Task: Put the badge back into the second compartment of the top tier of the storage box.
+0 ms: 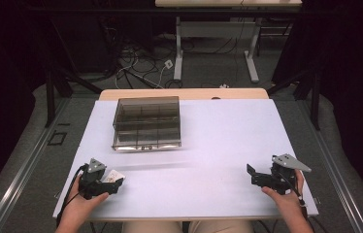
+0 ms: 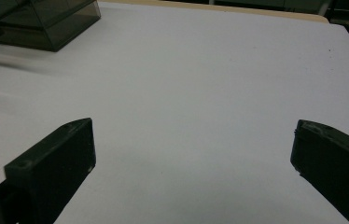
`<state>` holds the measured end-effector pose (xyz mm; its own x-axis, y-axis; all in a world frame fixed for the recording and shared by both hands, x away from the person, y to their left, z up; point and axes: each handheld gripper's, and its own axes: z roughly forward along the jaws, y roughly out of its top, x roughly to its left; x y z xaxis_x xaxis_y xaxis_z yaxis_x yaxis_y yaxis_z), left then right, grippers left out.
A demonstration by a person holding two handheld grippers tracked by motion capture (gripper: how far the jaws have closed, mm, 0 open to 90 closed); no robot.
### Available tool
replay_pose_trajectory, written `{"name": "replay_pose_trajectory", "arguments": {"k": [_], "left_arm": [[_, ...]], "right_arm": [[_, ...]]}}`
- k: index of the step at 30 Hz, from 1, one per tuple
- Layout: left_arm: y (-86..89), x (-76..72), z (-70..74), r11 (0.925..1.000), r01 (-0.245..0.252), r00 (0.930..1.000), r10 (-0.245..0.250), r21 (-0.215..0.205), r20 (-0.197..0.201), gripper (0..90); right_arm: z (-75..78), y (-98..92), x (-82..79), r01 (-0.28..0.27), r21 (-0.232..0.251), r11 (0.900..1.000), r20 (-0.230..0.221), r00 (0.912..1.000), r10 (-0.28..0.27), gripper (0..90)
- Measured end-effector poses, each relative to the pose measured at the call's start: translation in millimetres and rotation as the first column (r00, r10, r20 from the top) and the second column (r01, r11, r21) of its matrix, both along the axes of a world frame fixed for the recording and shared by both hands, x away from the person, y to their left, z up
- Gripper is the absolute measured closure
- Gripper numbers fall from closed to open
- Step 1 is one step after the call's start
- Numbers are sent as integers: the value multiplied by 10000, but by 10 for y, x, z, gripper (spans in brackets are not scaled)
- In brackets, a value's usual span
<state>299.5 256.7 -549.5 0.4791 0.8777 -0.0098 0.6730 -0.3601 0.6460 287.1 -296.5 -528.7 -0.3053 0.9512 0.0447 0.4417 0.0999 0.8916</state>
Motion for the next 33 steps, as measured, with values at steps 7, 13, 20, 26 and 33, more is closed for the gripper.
{"name": "replay_pose_trajectory", "arguments": {"k": [7,13,20,26,33], "left_arm": [[-11,28,-17,10000,62,9996,-60,50,-273,216],[-30,32,-37,9997,148,9993,-142,171,-352,228],[-34,40,-54,9993,264,9989,-254,279,-388,247],[-37,43,-51,9993,288,9986,-276,247,-454,259],[-18,43,-43,9995,259,9982,-249,182,-547,291]], "right_arm": [[-4,0,4,2,-42,10000,-11,10000,-2,0],[-6,3,2,23,52,10000,-95,10000,-23,0],[-5,-1,3,-2,-15,10000,-131,9999,1,0],[-7,-4,5,-20,-76,10000,-127,9999,19,0],[-7,2,3,-3,-62,10000,-178,9998,2,0]]}}
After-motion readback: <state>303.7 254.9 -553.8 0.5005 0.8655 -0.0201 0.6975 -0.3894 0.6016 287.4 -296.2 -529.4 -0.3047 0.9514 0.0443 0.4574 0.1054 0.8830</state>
